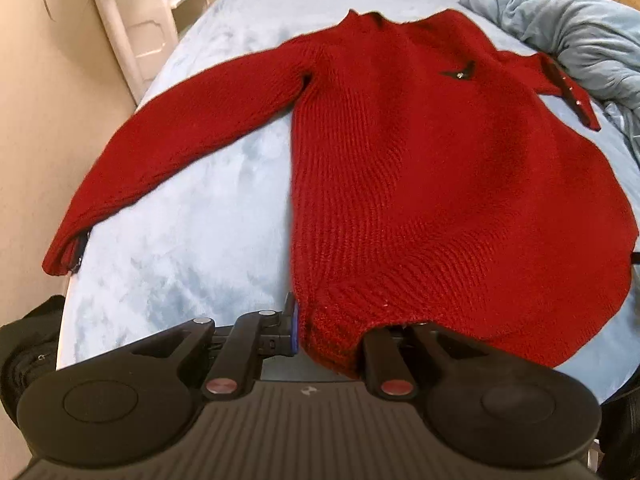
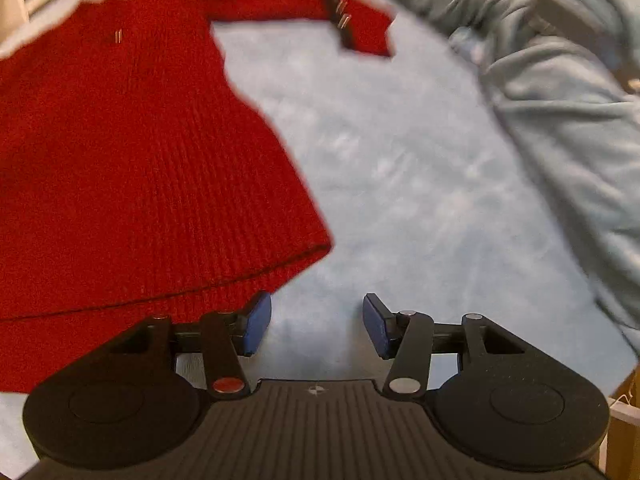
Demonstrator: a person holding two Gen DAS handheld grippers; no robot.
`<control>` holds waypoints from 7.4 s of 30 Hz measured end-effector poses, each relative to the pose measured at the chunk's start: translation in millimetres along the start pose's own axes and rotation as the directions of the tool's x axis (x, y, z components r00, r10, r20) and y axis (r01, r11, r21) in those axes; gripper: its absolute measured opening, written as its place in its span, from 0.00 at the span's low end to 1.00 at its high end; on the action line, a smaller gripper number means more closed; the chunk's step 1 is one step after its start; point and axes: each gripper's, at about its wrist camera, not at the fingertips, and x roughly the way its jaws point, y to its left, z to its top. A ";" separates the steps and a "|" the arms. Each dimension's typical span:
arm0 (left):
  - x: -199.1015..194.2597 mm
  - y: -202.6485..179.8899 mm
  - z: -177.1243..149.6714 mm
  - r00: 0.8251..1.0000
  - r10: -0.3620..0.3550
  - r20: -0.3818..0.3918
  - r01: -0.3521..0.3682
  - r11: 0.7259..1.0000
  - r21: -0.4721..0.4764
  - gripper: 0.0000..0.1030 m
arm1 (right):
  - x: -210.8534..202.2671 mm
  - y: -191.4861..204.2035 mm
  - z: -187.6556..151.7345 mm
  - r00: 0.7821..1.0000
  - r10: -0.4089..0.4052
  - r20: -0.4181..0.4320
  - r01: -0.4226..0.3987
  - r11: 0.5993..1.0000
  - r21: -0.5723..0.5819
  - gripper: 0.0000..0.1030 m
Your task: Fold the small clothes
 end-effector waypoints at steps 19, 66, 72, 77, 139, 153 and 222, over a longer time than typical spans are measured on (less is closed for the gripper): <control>29.6 -8.5 -10.7 0.997 0.045 -0.067 -0.043 0.999 0.022 0.12 | -24.5 -22.6 15.6 0.946 0.193 0.261 -0.234 0.963 0.136 0.52; 33.6 218.5 2.1 0.960 -0.113 0.256 0.265 0.664 -0.699 0.99 | -100.0 57.1 6.7 0.997 0.045 -0.067 -0.044 0.999 0.018 0.58; 105.2 286.7 4.8 0.949 -0.095 0.300 0.315 0.252 -0.915 0.99 | -108.1 93.6 7.9 0.995 0.057 -0.086 -0.061 0.997 -0.047 0.58; 135.4 325.2 17.0 0.967 -0.026 0.253 0.255 0.107 -0.961 0.36 | -103.9 99.4 1.5 0.991 0.009 -0.135 -0.021 0.996 -0.090 0.57; 212.7 76.1 258.1 0.977 -0.128 0.169 0.178 0.926 -0.332 0.19 | 45.3 148.8 191.0 0.961 0.145 0.237 -0.098 0.975 -0.199 0.08; 196.6 73.8 240.5 0.970 -0.035 0.239 0.111 0.944 -0.312 0.78 | 79.5 132.4 231.0 0.962 0.142 0.234 -0.107 0.982 -0.155 0.08; 88.1 159.7 142.6 0.966 -0.190 0.175 0.256 0.797 -0.547 0.83 | -86.3 212.1 332.0 0.882 0.455 0.127 -0.441 0.889 -0.124 0.53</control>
